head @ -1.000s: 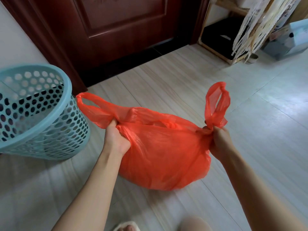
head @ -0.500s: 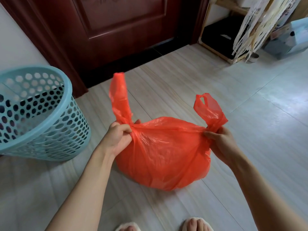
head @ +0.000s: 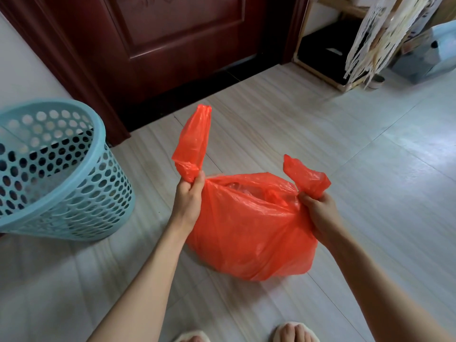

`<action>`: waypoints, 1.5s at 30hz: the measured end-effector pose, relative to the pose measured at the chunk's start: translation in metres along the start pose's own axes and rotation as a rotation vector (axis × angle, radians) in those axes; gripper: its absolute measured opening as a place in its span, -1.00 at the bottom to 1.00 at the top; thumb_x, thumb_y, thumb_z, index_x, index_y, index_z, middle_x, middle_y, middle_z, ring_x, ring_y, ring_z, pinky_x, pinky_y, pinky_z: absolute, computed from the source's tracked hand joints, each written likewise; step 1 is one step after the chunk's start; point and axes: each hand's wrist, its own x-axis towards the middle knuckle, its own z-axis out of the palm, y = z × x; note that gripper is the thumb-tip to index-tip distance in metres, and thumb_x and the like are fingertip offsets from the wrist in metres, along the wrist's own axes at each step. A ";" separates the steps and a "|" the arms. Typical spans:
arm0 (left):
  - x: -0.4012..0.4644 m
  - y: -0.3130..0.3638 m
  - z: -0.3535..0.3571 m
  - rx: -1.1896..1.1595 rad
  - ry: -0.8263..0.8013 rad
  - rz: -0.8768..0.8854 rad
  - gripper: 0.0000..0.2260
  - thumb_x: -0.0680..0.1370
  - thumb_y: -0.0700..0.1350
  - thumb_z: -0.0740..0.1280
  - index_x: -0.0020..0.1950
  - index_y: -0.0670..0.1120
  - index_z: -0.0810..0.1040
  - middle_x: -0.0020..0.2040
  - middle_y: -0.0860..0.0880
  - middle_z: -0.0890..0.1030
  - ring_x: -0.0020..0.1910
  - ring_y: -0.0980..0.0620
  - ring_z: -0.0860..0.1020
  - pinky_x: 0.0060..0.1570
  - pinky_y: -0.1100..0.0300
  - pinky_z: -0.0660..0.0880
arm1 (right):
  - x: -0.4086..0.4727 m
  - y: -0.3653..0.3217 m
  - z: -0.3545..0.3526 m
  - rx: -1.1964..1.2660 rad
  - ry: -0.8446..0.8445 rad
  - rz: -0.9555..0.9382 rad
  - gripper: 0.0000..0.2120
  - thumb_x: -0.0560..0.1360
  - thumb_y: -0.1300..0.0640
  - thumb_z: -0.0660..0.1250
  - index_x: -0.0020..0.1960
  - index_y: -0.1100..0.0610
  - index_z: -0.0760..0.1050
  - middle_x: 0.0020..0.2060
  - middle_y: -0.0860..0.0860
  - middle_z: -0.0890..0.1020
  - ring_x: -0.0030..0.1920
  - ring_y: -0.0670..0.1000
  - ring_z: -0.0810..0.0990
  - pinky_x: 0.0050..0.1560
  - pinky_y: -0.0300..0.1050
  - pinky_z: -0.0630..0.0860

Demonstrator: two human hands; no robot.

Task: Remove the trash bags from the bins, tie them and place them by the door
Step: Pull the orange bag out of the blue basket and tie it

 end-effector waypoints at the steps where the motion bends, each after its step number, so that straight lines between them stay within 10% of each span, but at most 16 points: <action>1: -0.001 0.000 0.003 -0.043 0.023 -0.017 -0.65 0.58 0.04 0.18 0.25 -0.15 0.46 0.14 -0.16 0.61 0.19 -0.10 0.56 0.33 -0.08 0.39 | 0.000 -0.001 0.000 0.017 -0.015 0.020 -0.83 0.52 0.31 0.22 -0.18 0.14 0.51 -0.30 0.03 0.62 -0.25 0.01 0.59 -0.04 0.00 0.52; 6: 0.001 -0.016 0.015 0.014 0.174 -0.028 -0.70 0.47 0.25 0.17 0.12 0.19 0.50 0.17 -0.17 0.59 0.18 -0.13 0.56 0.29 -0.09 0.41 | -0.005 -0.010 0.001 0.096 0.030 -0.008 -0.76 0.53 0.27 0.23 -0.28 0.10 0.51 -0.40 0.00 0.60 -0.35 -0.06 0.54 -0.20 -0.14 0.46; 9: -0.004 -0.008 0.026 0.124 0.159 -0.016 -0.70 0.62 0.03 0.09 0.11 -0.17 0.45 -0.21 -0.14 0.57 -0.32 0.16 0.57 -0.23 0.44 0.45 | -0.013 -0.016 0.010 0.059 0.080 -0.202 -0.80 0.52 0.25 0.25 -0.25 0.06 0.49 -0.38 -0.06 0.54 -0.45 -0.26 0.50 -0.33 -0.35 0.43; 11: -0.006 -0.007 0.032 0.133 0.137 -0.017 -0.76 0.64 -0.06 0.05 -0.01 -0.20 0.39 -0.38 -0.04 0.41 -0.53 0.21 0.41 -0.42 0.43 0.36 | -0.014 -0.018 0.018 0.062 0.127 -0.293 -0.80 0.53 0.23 0.26 -0.26 0.08 0.45 -0.40 -0.06 0.47 -0.50 -0.28 0.43 -0.39 -0.39 0.38; 16: -0.007 -0.021 0.028 0.280 -0.007 -0.023 -0.52 0.36 0.42 0.17 -0.31 -0.01 0.40 -0.52 0.02 0.34 -0.24 -0.30 0.50 -0.07 -0.09 0.47 | -0.007 -0.017 0.044 -0.028 0.095 -0.325 -0.81 0.56 0.23 0.12 -0.24 0.19 0.32 -0.44 0.13 0.37 -0.46 -0.05 0.39 -0.46 -0.21 0.32; 19: -0.018 -0.019 0.028 0.259 -0.175 -0.046 -0.38 0.08 0.53 0.33 -0.10 0.10 0.44 -0.25 0.12 0.46 -0.10 -0.01 0.55 0.11 0.05 0.44 | 0.007 -0.020 0.040 0.089 0.019 -0.022 -0.77 0.50 0.19 0.07 -0.33 0.10 0.30 -0.52 0.05 0.36 -0.50 0.00 0.34 -0.51 -0.24 0.31; 24: -0.017 -0.019 0.023 0.165 -0.286 -0.029 -0.38 0.32 -0.27 0.52 0.18 0.09 0.25 0.06 0.23 0.37 0.11 0.23 0.42 0.14 0.49 0.35 | 0.004 -0.033 0.007 0.614 -0.235 0.234 -0.63 0.51 0.01 0.13 -0.30 0.20 0.54 -0.49 0.04 0.61 -0.46 -0.02 0.59 -0.34 -0.22 0.57; 29: -0.011 -0.023 0.030 0.129 -0.103 0.024 -0.48 0.39 -0.43 0.39 0.14 0.05 0.31 -0.04 0.14 0.42 -0.09 0.32 0.46 -0.04 0.53 0.39 | -0.004 -0.015 -0.012 -0.072 -0.397 -0.033 -0.65 0.36 0.14 0.44 0.11 0.19 0.49 -0.08 0.13 0.63 -0.05 0.14 0.63 0.03 0.00 0.59; 35: -0.007 -0.021 0.028 -0.240 0.047 -0.217 -0.72 0.46 -0.46 0.26 -0.13 -0.07 0.41 -0.22 -0.04 0.47 -0.17 0.02 0.49 0.13 0.06 0.43 | -0.005 -0.007 -0.006 -0.570 -0.270 -0.225 -0.67 0.43 0.37 0.32 0.18 0.23 0.51 0.00 0.01 0.58 0.04 -0.03 0.53 0.13 -0.10 0.46; 39: -0.008 -0.021 0.025 -0.266 0.085 -0.239 -0.79 0.53 -0.39 0.22 -0.13 -0.08 0.47 -0.22 -0.06 0.53 -0.20 0.05 0.53 0.00 0.19 0.47 | -0.010 -0.006 0.006 -0.027 -0.040 -0.038 -0.90 0.46 0.29 0.32 -0.16 0.11 0.54 -0.29 0.03 0.63 -0.28 -0.03 0.61 -0.26 -0.19 0.59; 45: -0.014 -0.026 0.026 -0.141 -0.023 -0.204 -0.81 0.59 -0.28 0.19 -0.14 -0.11 0.54 -0.31 0.04 0.68 -0.16 0.08 0.62 -0.04 0.27 0.52 | -0.009 -0.006 0.013 0.452 -0.248 0.221 -0.72 0.51 0.18 0.22 0.18 0.20 0.52 -0.05 0.09 0.66 -0.09 0.04 0.65 0.00 -0.05 0.59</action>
